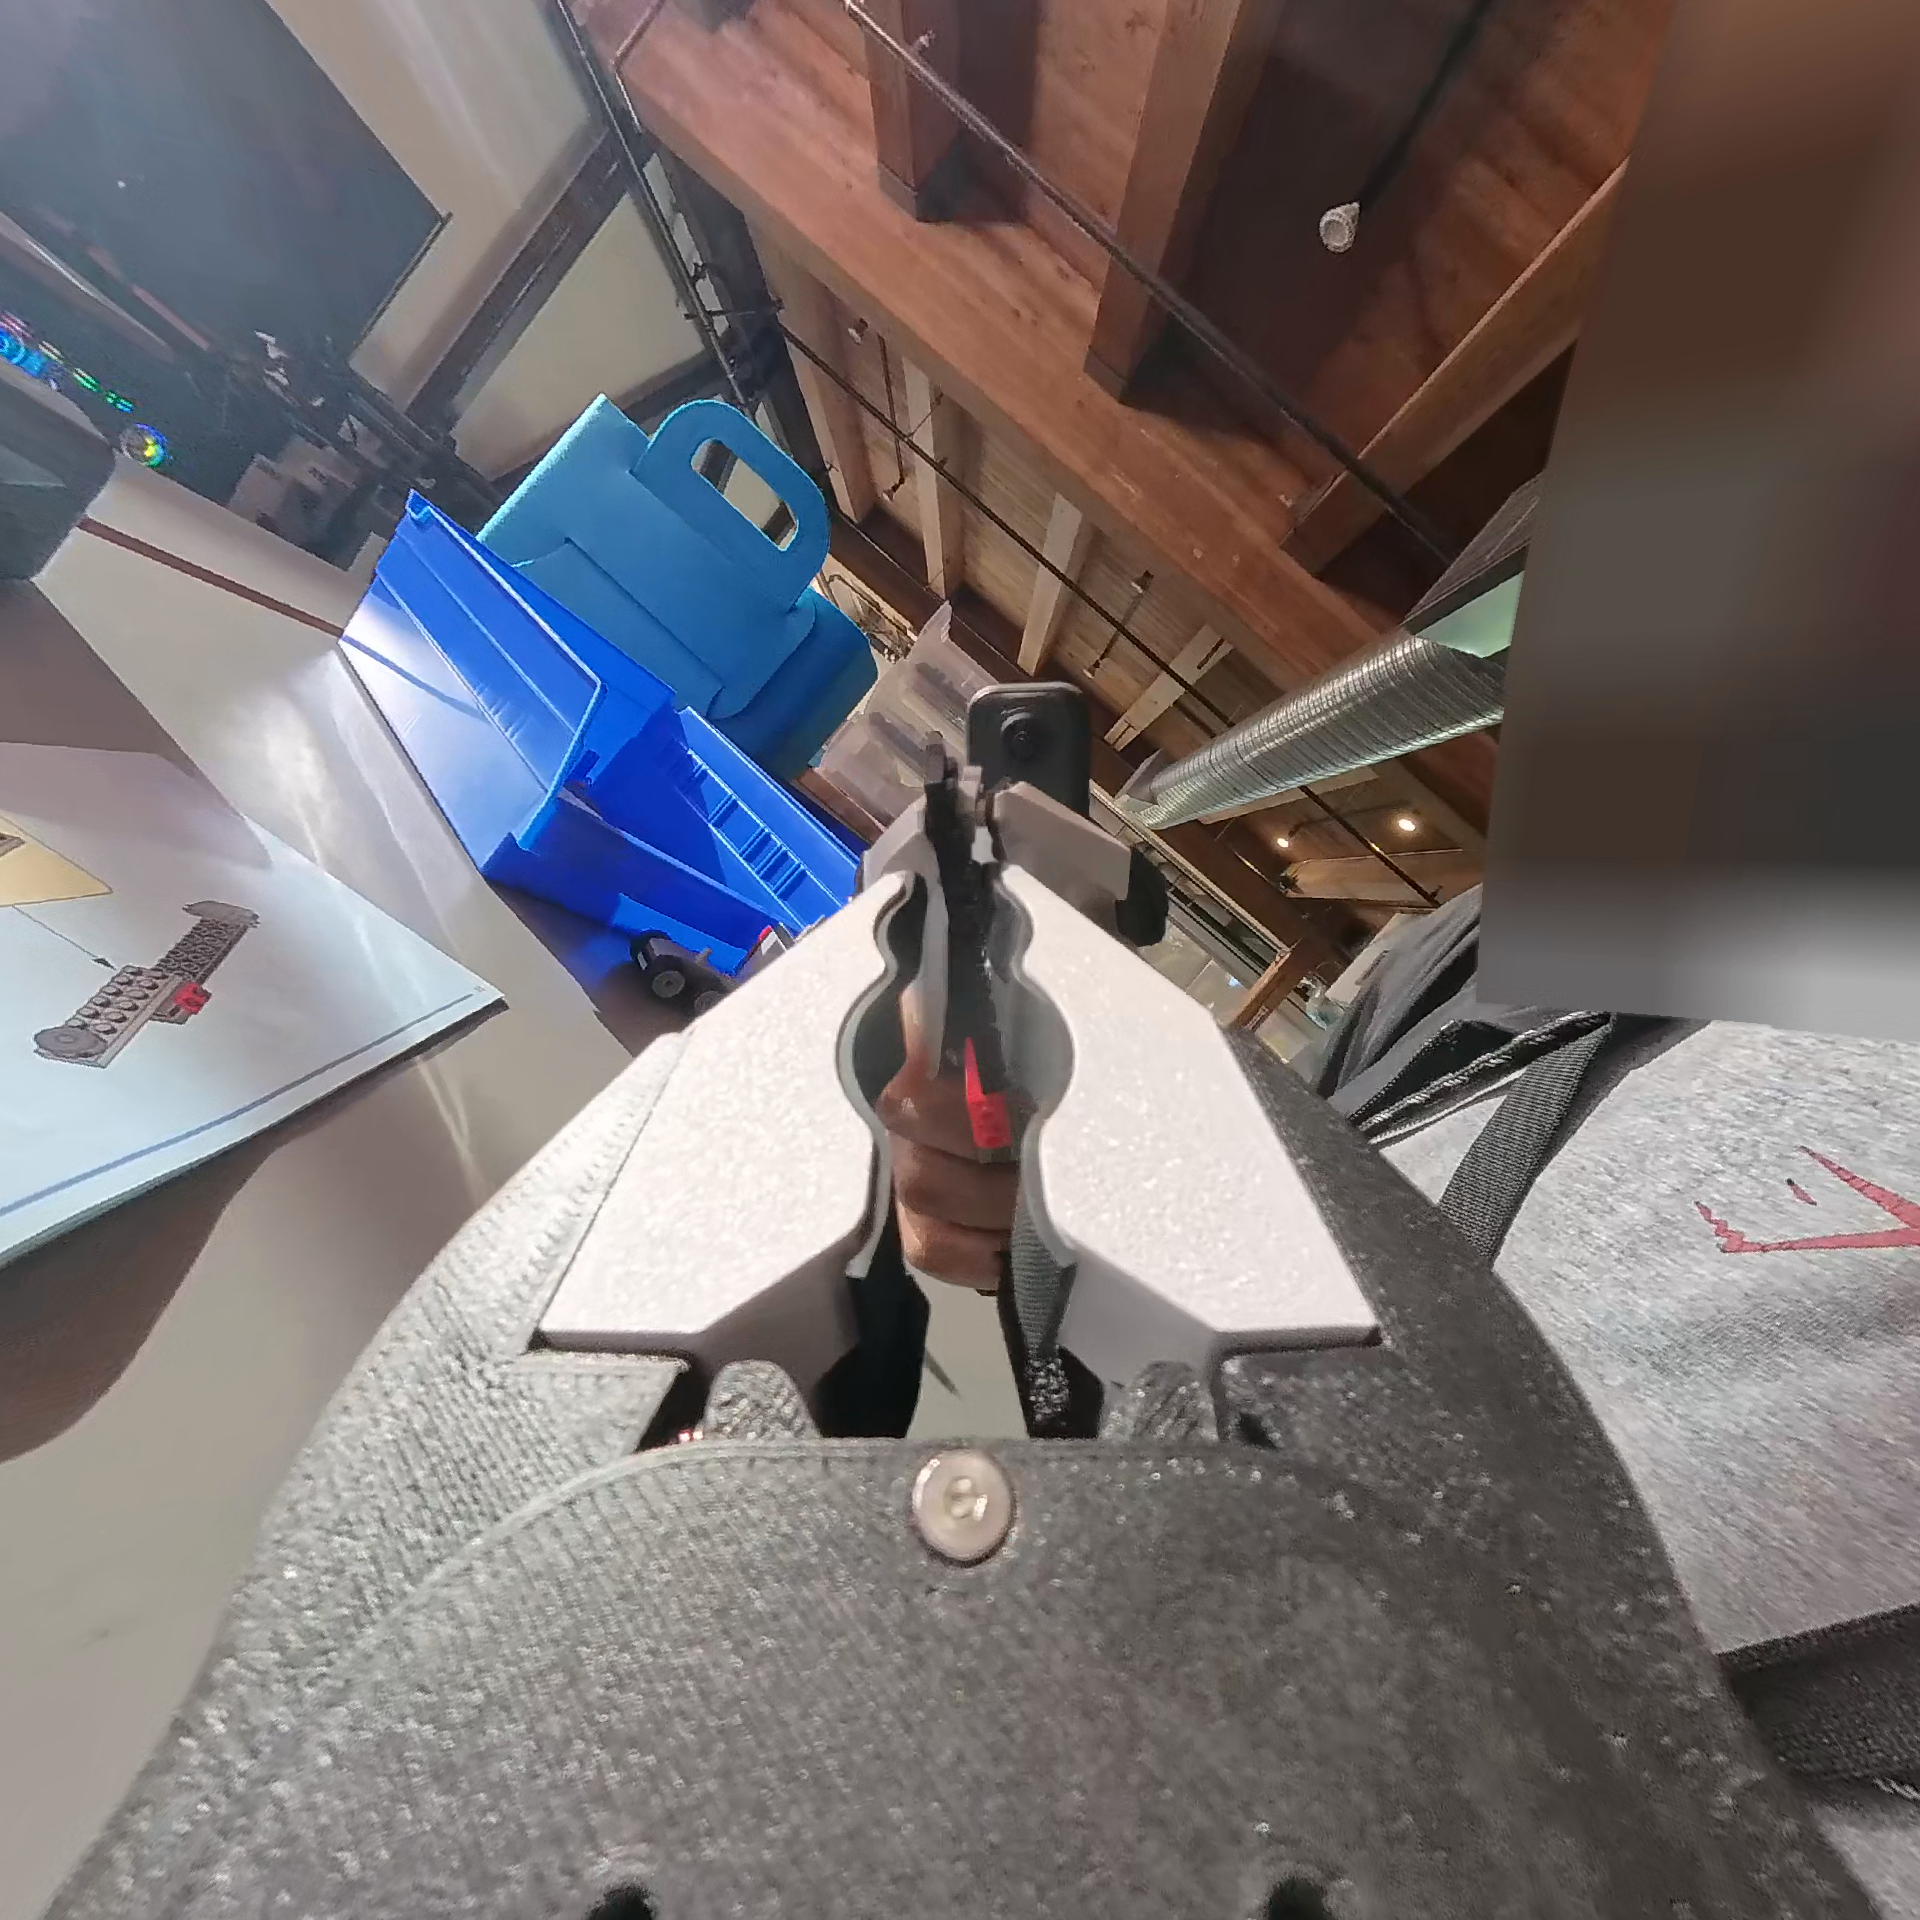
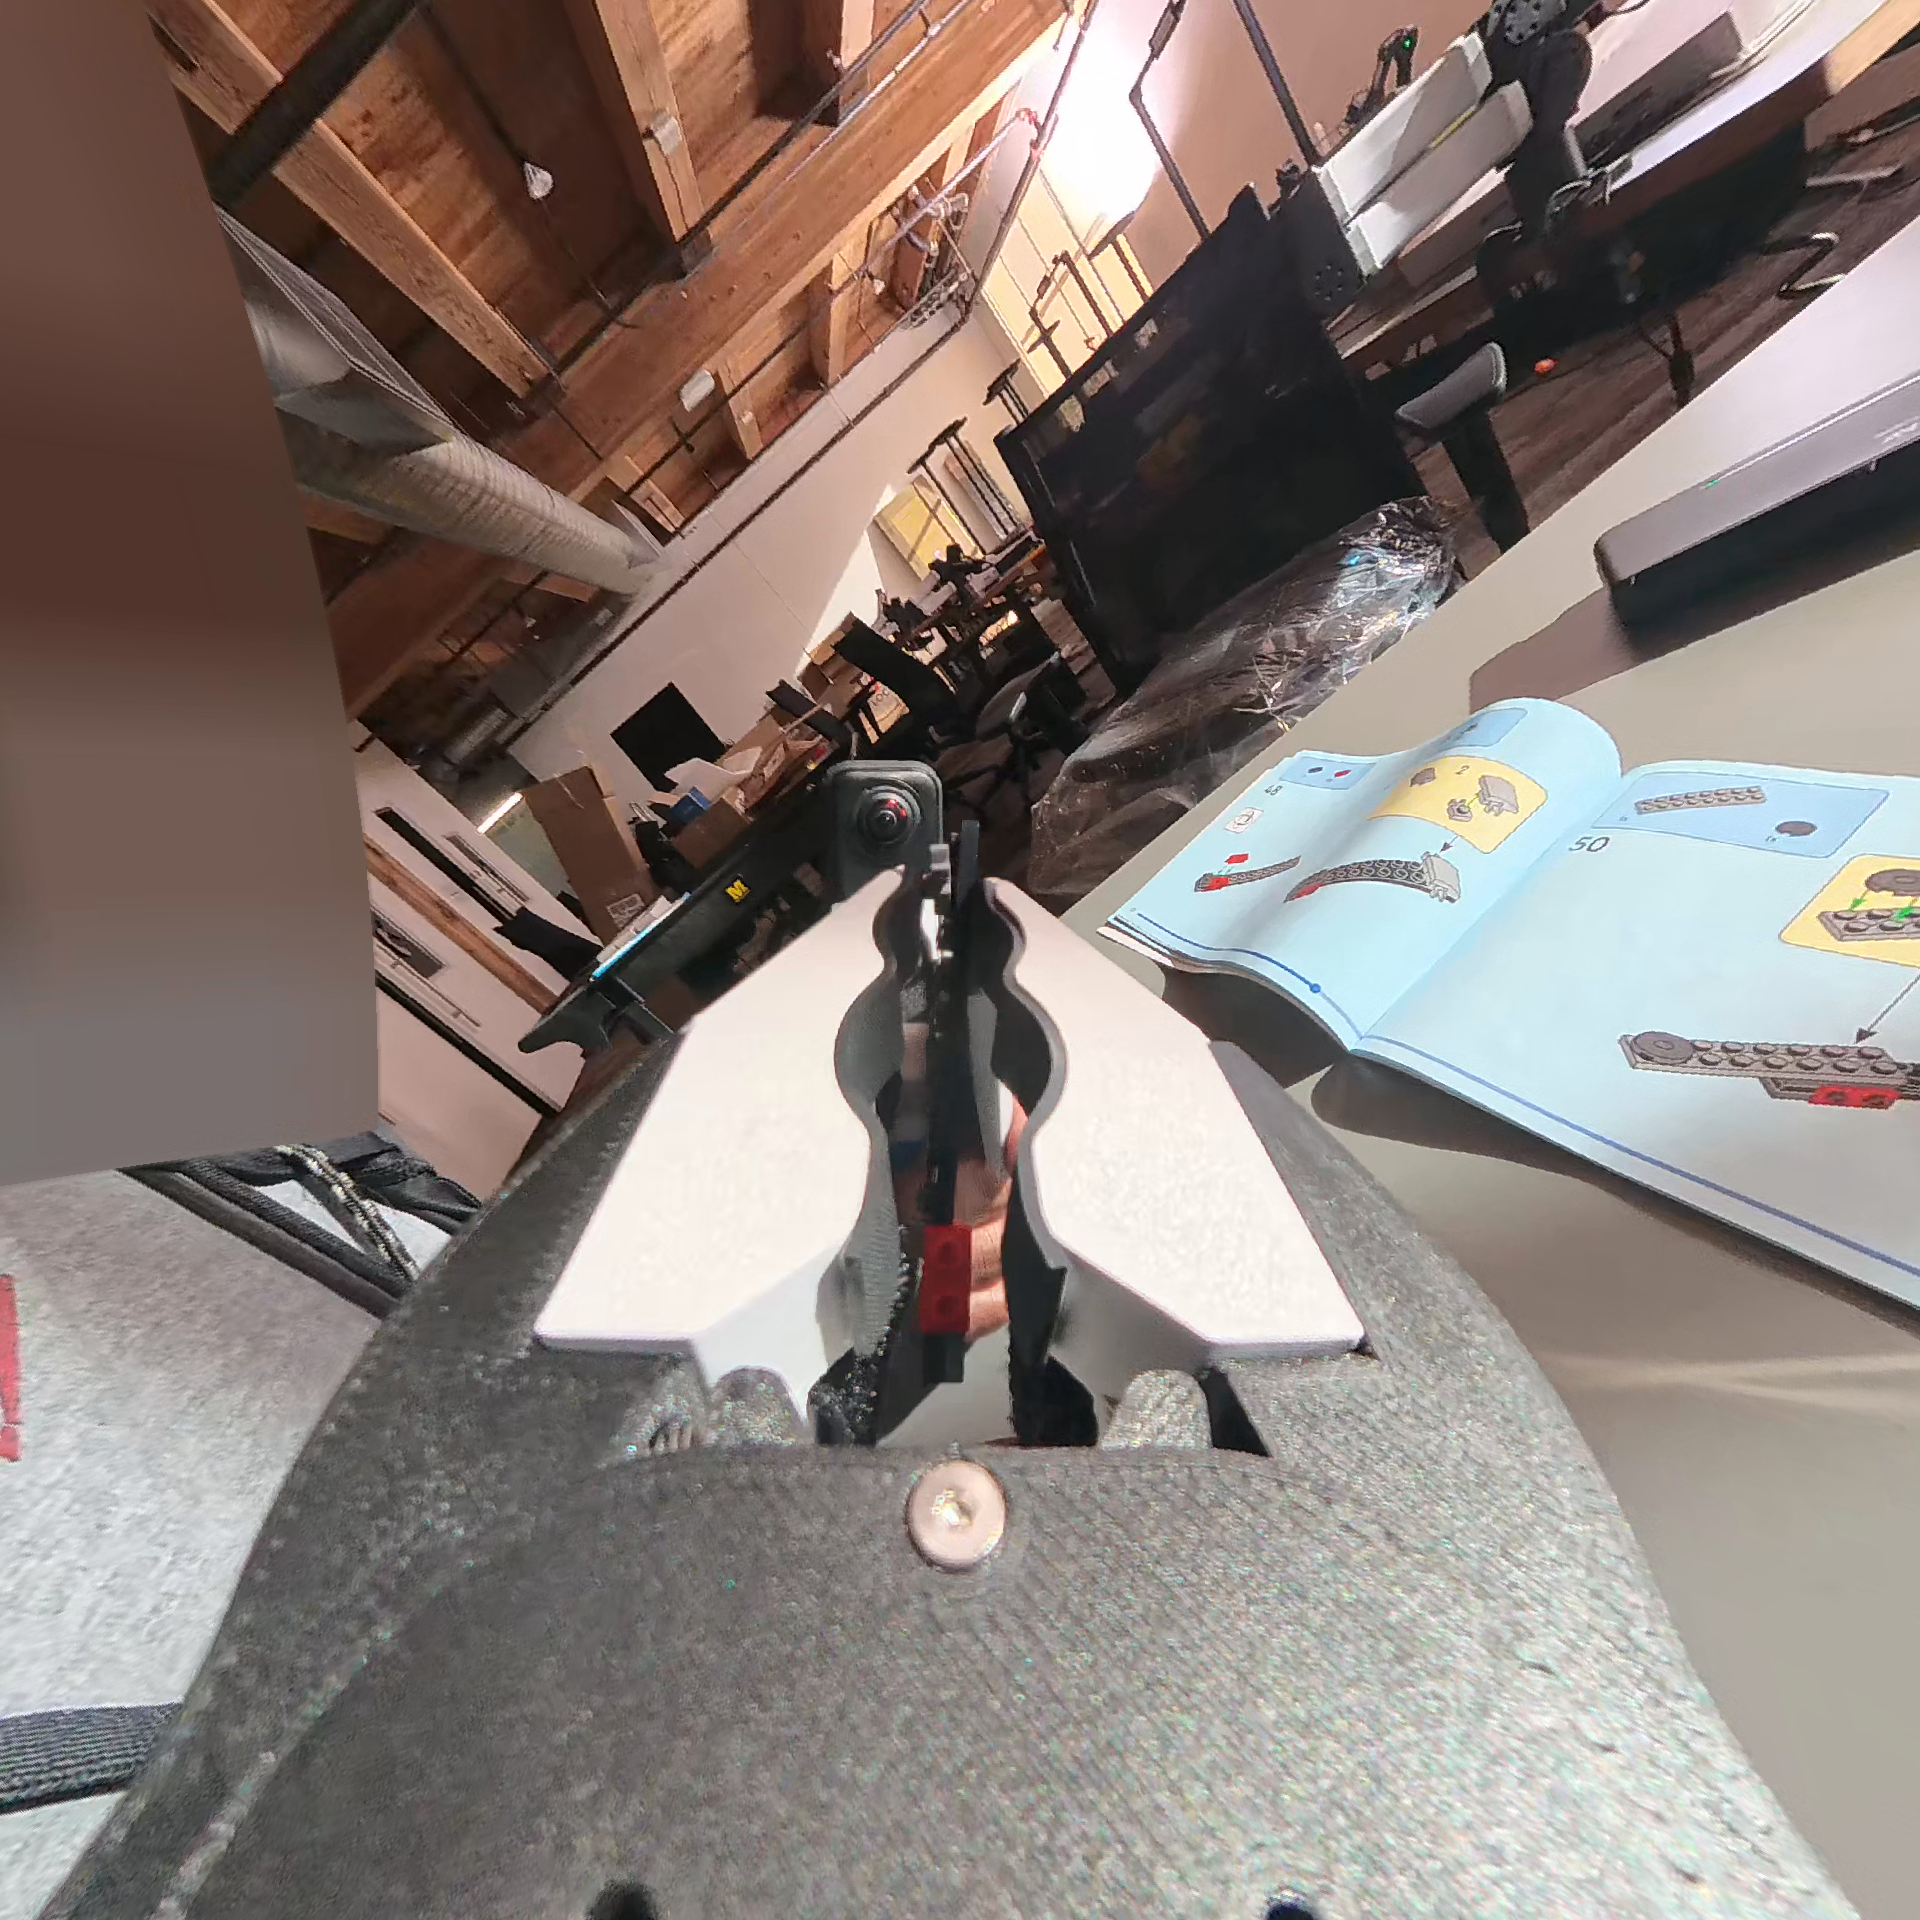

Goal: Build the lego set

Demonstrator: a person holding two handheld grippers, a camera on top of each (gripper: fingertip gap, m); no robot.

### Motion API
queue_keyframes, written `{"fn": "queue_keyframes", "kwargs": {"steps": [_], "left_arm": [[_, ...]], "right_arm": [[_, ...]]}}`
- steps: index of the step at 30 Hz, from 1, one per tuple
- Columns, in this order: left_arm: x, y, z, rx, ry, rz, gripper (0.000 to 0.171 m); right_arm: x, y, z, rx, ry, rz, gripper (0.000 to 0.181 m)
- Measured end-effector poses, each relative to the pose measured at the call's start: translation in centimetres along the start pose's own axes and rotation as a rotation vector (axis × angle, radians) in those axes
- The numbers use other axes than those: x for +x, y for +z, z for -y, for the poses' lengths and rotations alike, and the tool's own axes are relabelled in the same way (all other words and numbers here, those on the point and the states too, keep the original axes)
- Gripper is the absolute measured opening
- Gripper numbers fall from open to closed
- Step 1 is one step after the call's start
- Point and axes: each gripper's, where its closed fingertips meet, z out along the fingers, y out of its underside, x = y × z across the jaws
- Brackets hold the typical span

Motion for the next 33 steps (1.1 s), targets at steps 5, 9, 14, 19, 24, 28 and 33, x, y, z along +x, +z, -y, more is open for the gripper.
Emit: {"fn": "queue_keyframes", "kwargs": {"steps": [5,9,14,19,24,28,33], "left_arm": [[0.42,0.27,-0.10,0.021,-0.027,-0.035,0.005],[0.64,0.23,0.01,0.025,0.032,-0.031,0.006],[0.77,0.32,0.23,0.047,0.083,-0.012,0.006],[0.78,0.42,0.23,0.051,0.136,0.014,0.006],[0.68,0.47,0.07,0.040,0.158,0.030,0.006],[0.64,0.49,0.02,0.038,0.160,0.031,0.006],[0.68,0.48,0.00,0.038,0.162,0.028,0.007]], "right_arm": [[-0.28,-0.08,0.21,0.041,0.022,0.034,0.012],[-0.64,-0.09,0.34,0.056,0.056,0.065,0.012],[-0.82,-0.14,0.63,0.109,0.194,0.126,0.012],[-0.84,-0.30,0.75,0.149,0.306,0.176,0.012],[-0.62,-0.44,0.70,0.160,0.360,0.185,0.012],[-0.53,-0.48,0.69,0.167,0.379,0.188,0.012],[-0.61,-0.47,0.70,0.165,0.408,0.204,0.012]]}}
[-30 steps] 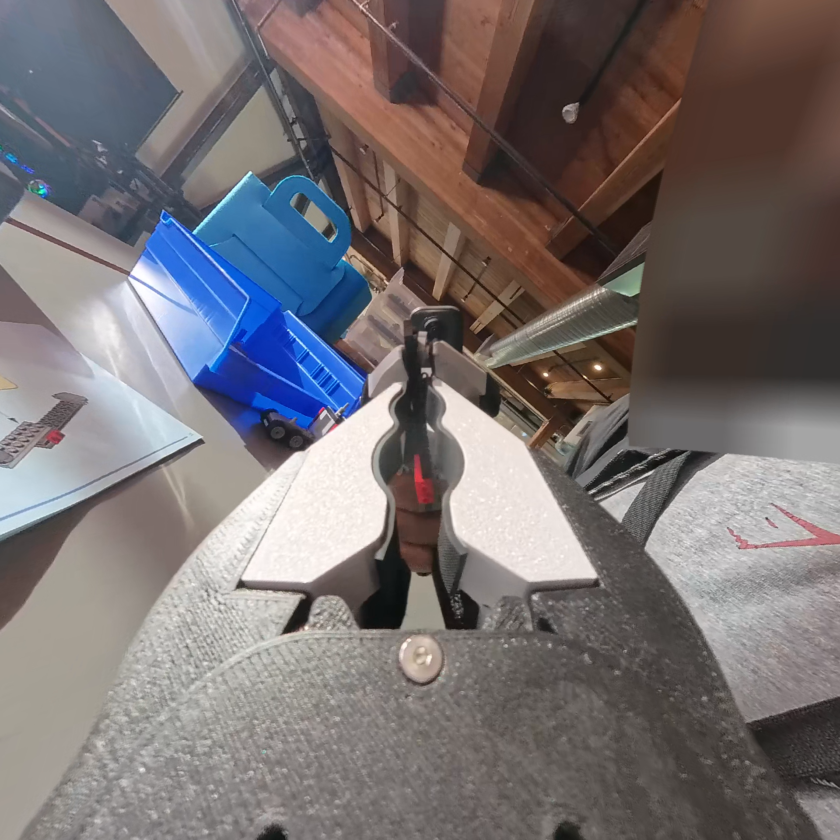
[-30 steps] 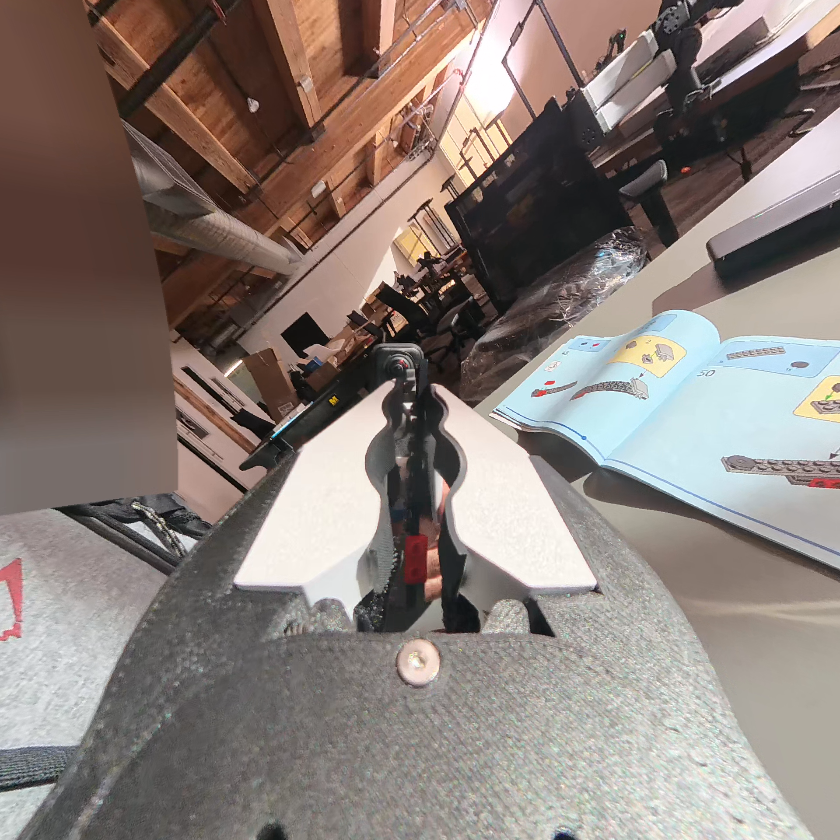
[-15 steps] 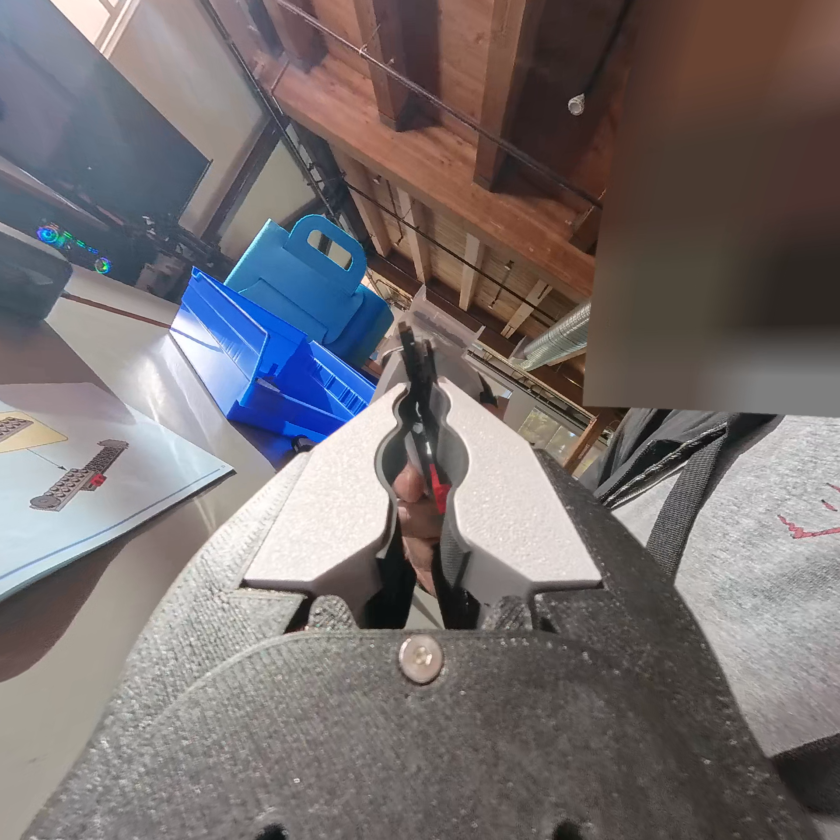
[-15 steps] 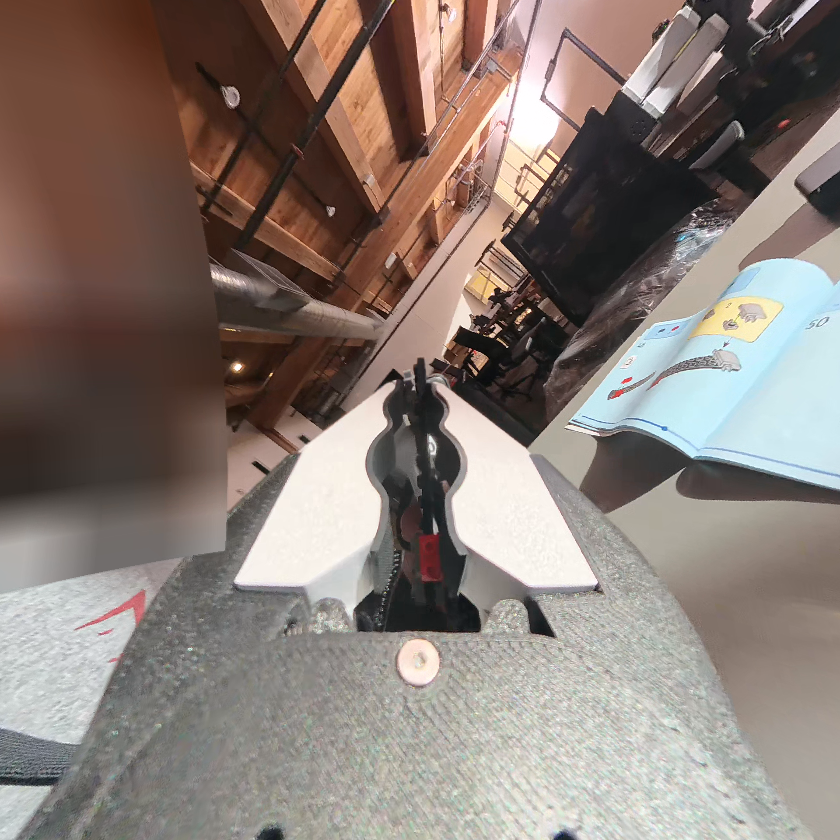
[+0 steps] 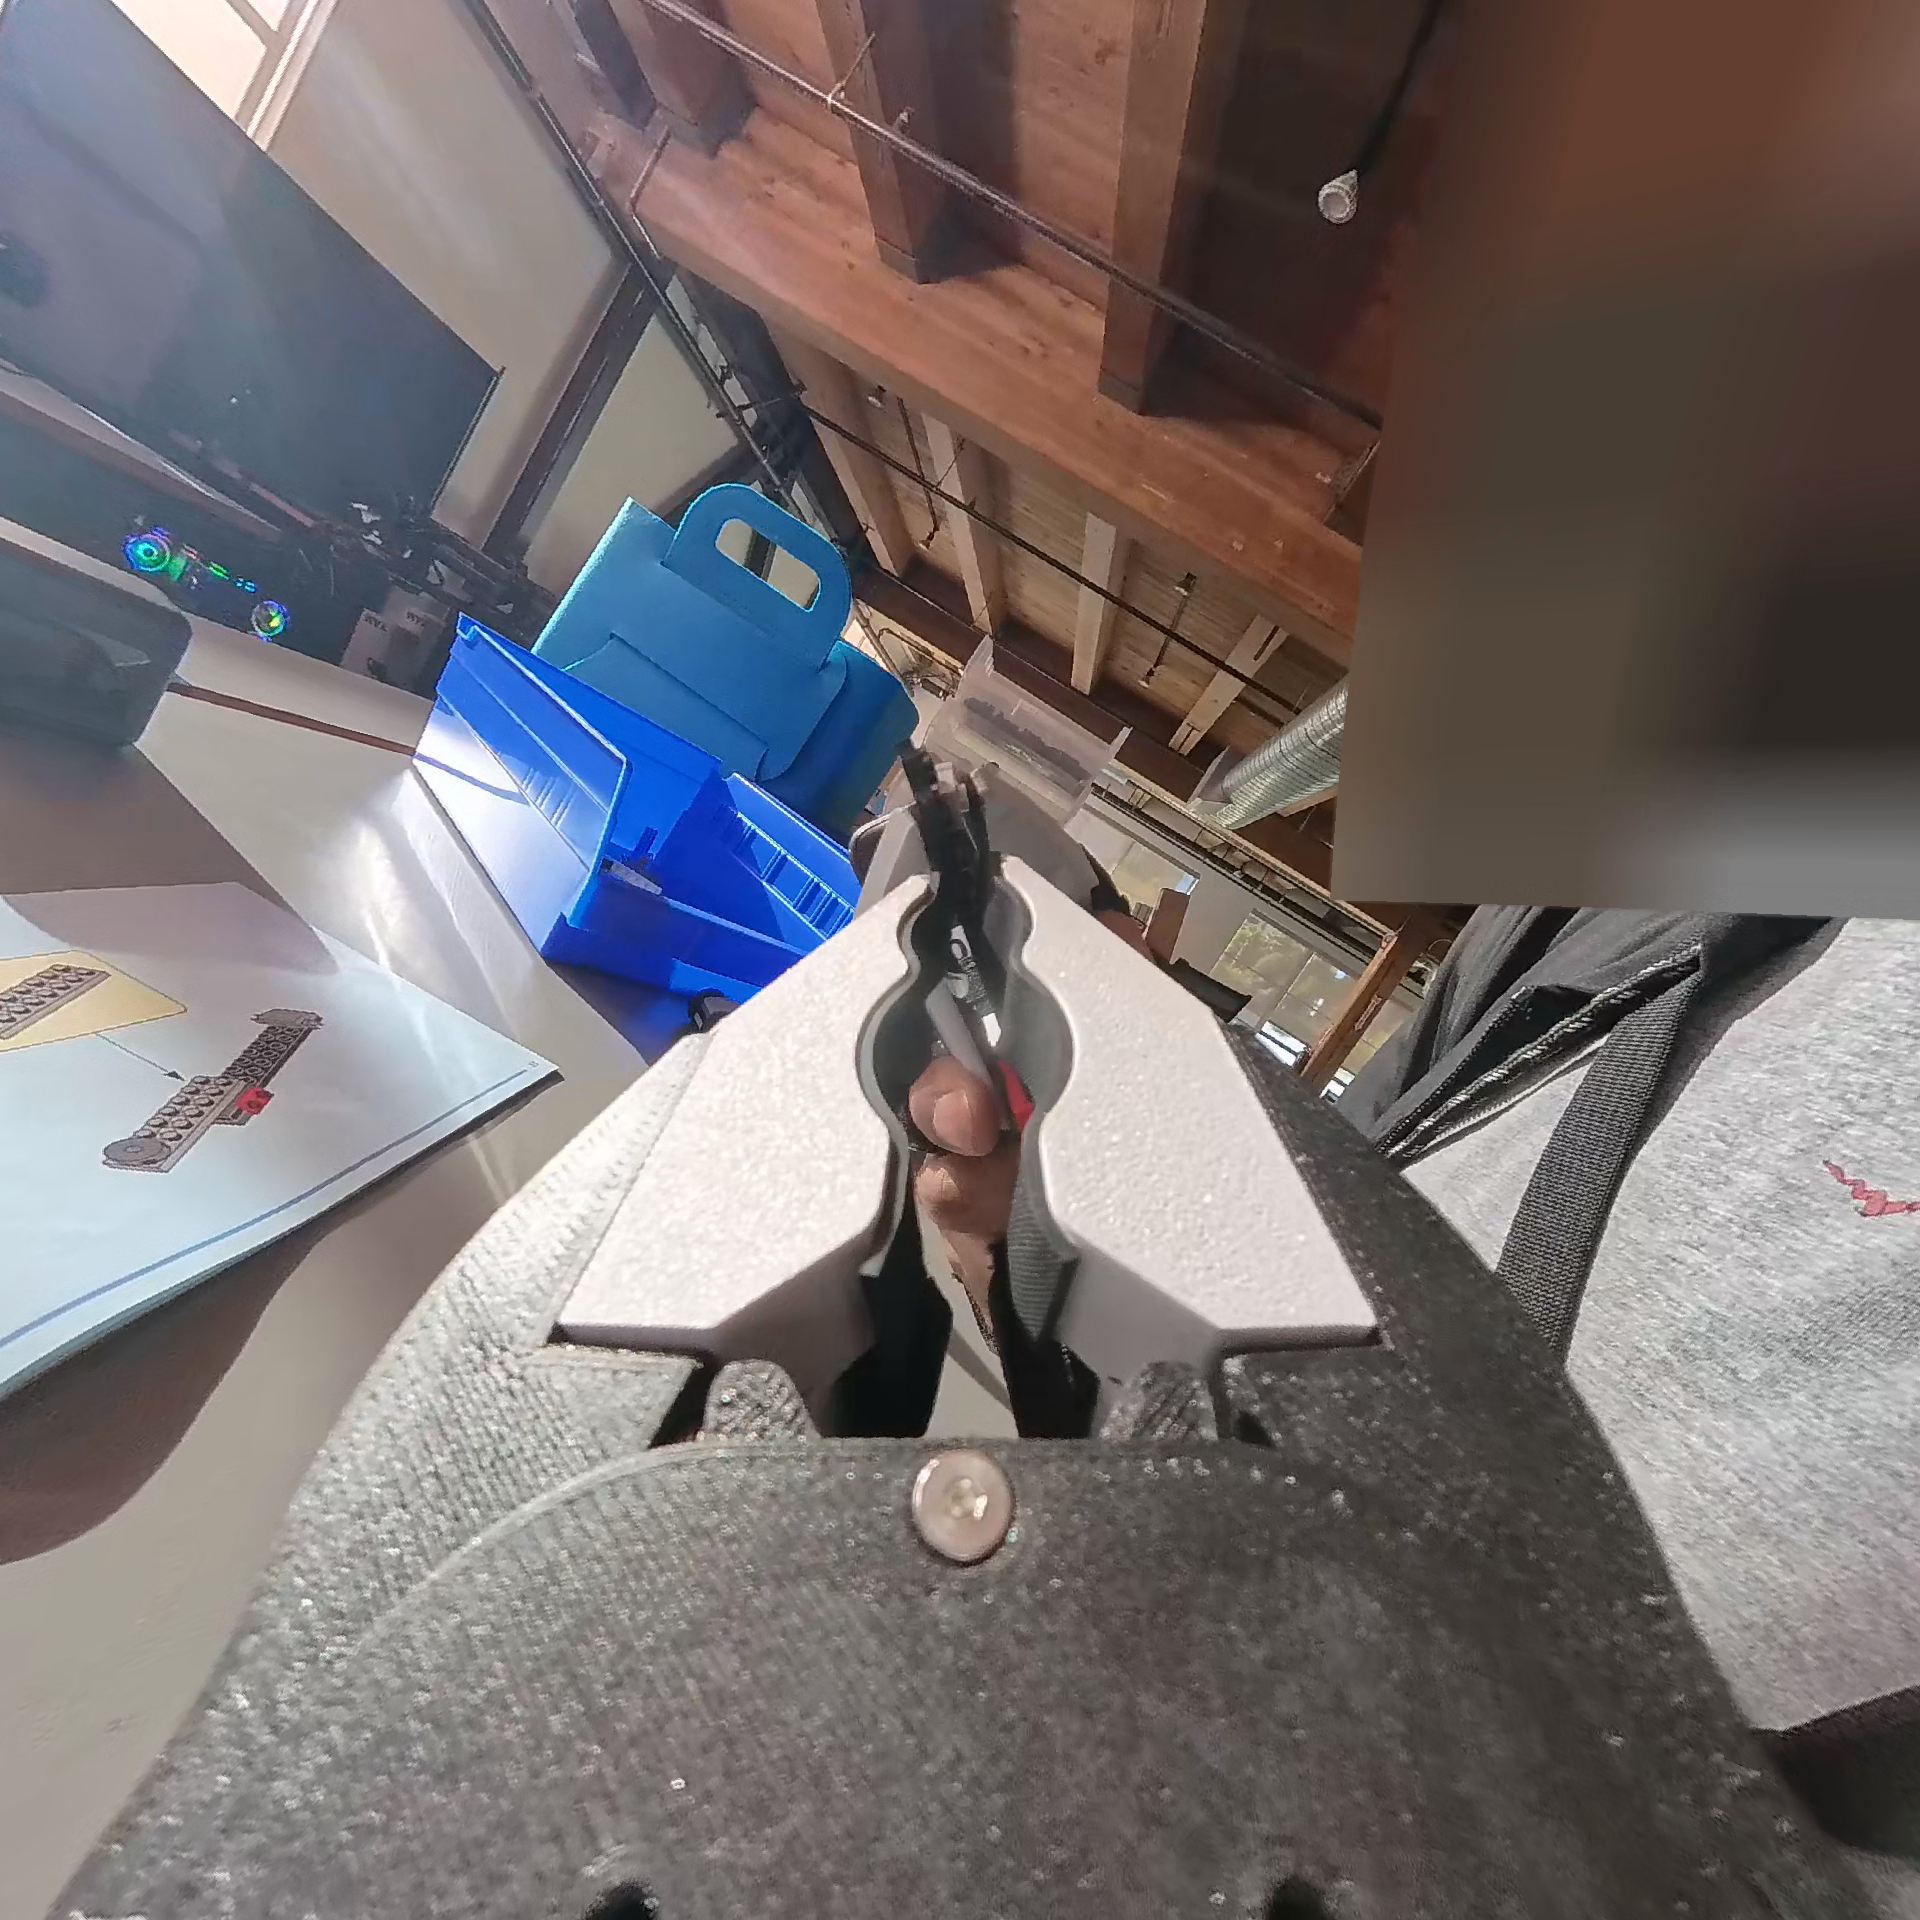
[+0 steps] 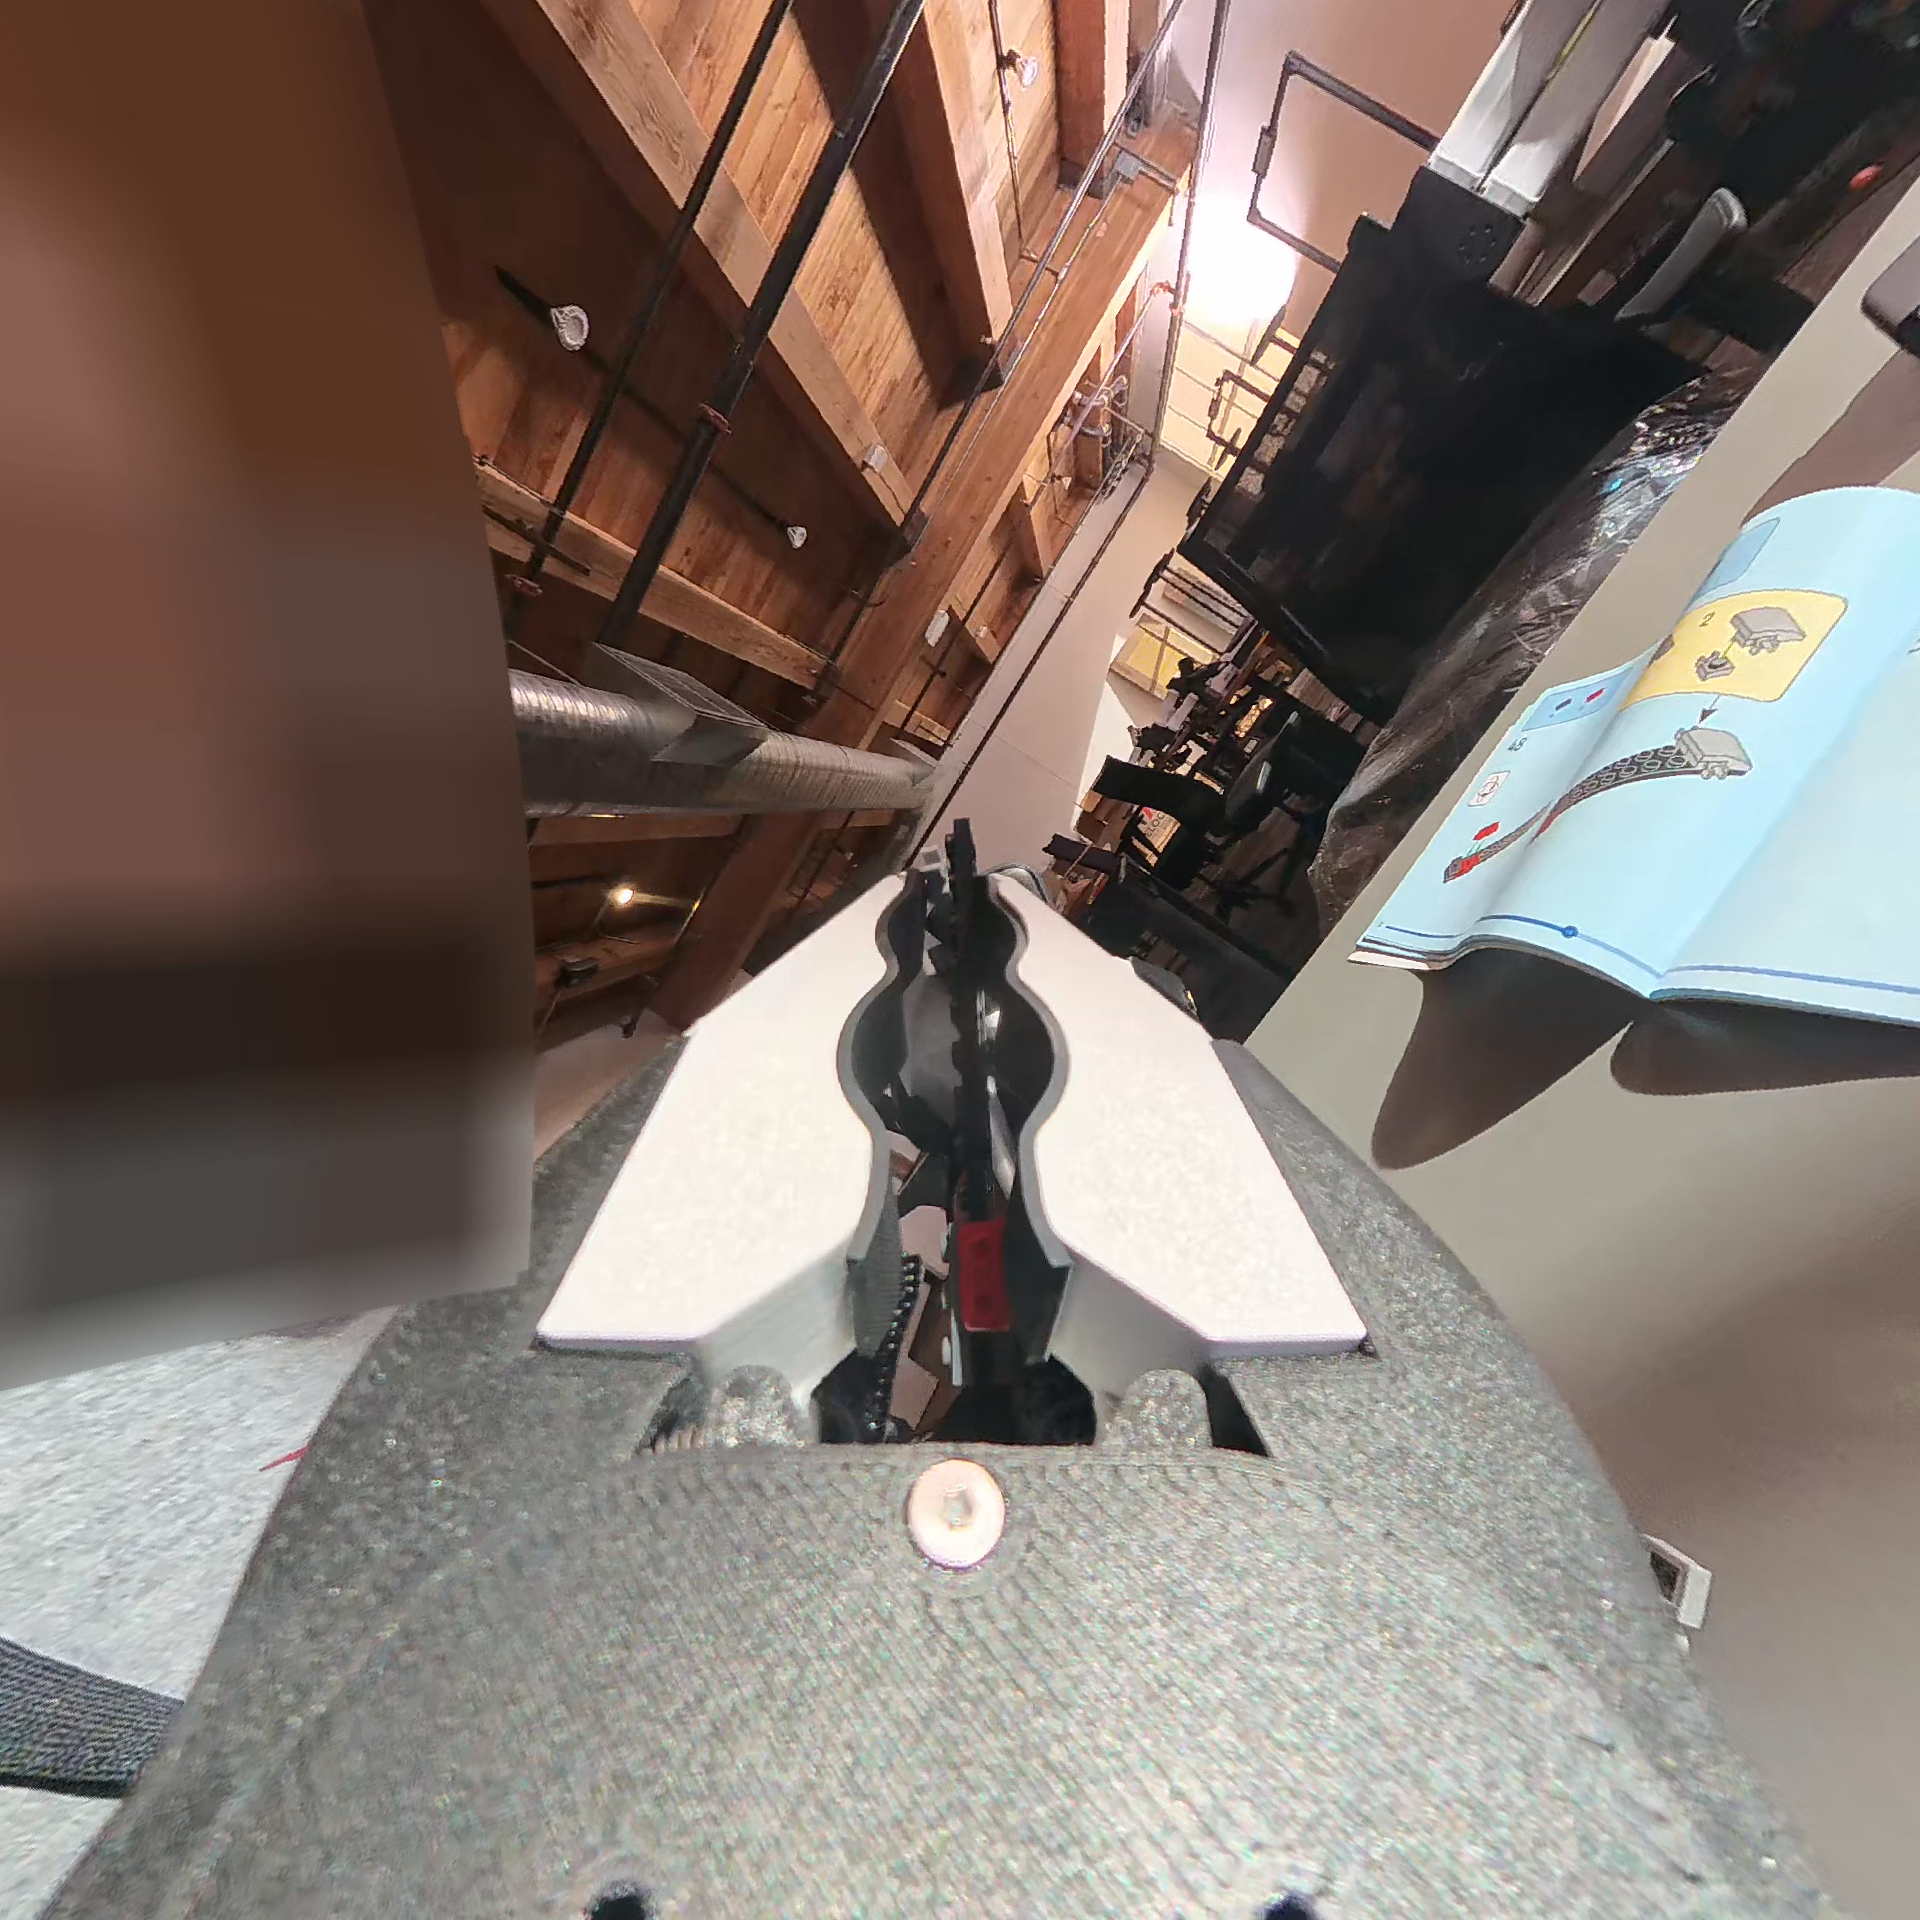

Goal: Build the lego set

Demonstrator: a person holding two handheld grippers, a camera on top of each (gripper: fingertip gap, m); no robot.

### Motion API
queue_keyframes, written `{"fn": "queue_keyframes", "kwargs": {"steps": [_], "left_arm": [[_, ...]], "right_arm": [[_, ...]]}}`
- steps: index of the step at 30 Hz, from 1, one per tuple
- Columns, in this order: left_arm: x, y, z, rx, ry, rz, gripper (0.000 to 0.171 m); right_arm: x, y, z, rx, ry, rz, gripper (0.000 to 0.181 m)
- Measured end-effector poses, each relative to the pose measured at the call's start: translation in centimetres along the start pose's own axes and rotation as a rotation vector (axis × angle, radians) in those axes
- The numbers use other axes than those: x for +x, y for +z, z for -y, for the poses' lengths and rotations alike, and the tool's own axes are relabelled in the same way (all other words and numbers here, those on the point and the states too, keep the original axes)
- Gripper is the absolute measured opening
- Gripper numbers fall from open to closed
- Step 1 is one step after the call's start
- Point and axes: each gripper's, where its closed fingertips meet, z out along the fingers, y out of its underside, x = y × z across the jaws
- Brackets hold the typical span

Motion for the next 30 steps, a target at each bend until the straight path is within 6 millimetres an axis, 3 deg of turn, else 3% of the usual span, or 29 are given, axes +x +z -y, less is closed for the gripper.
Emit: {"fn": "queue_keyframes", "kwargs": {"steps": [10,17,19,22,30], "left_arm": [[0.1,0.0,-0.1,-0.004,-0.026,-0.024,0.006],[-0.2,-0.1,0.1,0.013,-0.115,-0.046,0.005],[-0.5,-0.4,0.6,0.049,-0.170,-0.056,0.005],[-1.2,-0.8,1.0,0.066,-0.261,-0.051,0.005],[-2.1,-0.7,-0.6,-0.012,-0.531,-0.045,0.006]], "right_arm": [[-0.1,-0.1,-0.1,-0.014,0.046,0.020,0.012],[0.2,-0.2,-0.1,-0.025,-0.015,-0.017,0.013],[0.6,-0.6,0.1,-0.030,-0.069,-0.054,0.026],[1.2,-1.4,0.7,-0.050,-0.204,-0.121,0.037],[2.2,-1.6,1.0,-0.279,-0.931,-0.268,0.027]]}}
